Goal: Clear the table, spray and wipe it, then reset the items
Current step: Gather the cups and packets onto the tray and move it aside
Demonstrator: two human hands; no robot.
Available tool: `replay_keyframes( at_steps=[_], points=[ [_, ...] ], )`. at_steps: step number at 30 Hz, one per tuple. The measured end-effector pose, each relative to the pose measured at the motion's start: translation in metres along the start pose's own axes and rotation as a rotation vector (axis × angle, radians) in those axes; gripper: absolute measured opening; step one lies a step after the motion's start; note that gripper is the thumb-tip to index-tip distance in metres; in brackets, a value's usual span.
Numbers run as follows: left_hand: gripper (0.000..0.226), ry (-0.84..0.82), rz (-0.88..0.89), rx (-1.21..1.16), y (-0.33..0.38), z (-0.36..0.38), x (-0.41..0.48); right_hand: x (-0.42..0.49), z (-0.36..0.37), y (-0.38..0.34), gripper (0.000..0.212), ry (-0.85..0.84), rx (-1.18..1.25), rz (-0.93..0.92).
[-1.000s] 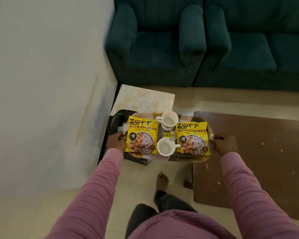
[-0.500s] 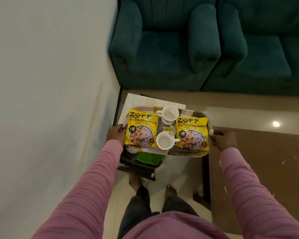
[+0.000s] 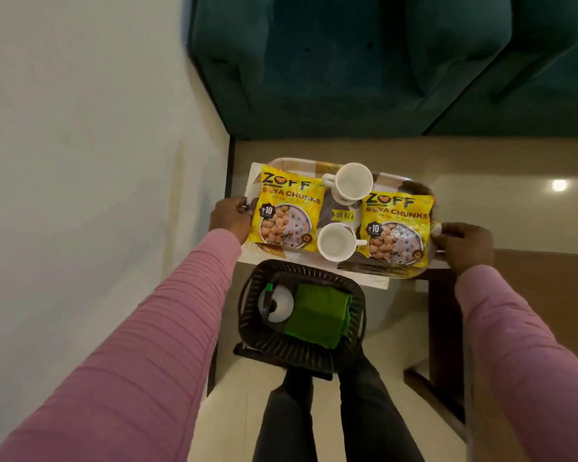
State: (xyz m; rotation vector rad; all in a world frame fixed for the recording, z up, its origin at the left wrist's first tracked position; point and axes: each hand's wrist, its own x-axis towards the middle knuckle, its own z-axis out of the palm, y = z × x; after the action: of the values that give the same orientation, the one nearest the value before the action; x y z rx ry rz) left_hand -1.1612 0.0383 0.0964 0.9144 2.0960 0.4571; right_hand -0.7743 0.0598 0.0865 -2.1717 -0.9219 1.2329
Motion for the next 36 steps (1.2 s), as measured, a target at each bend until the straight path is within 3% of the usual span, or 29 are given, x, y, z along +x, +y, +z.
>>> replay_keyframes(
  at_steps=[7,12,21,25,36],
  points=[
    [0.022,0.050,-0.046,0.032,-0.048,0.074,0.109,0.104,0.075,0.050,0.017,-0.047,-0.009,-0.002],
    [0.024,-0.007,-0.175,-0.024,-0.091,0.099,0.149,0.137,0.115,0.086,0.011,-0.109,-0.001,0.086],
    [0.006,0.011,-0.258,0.004,-0.139,0.110,0.148,0.124,0.137,0.126,0.009,-0.152,-0.043,0.216],
    [0.021,0.023,-0.267,0.002,-0.144,0.112,0.144,0.117,0.137,0.129,0.010,-0.139,-0.050,0.230],
    [0.028,-0.036,-0.256,-0.059,-0.146,0.113,0.140,0.111,0.141,0.131,0.019,-0.111,-0.106,0.195]
  ],
)
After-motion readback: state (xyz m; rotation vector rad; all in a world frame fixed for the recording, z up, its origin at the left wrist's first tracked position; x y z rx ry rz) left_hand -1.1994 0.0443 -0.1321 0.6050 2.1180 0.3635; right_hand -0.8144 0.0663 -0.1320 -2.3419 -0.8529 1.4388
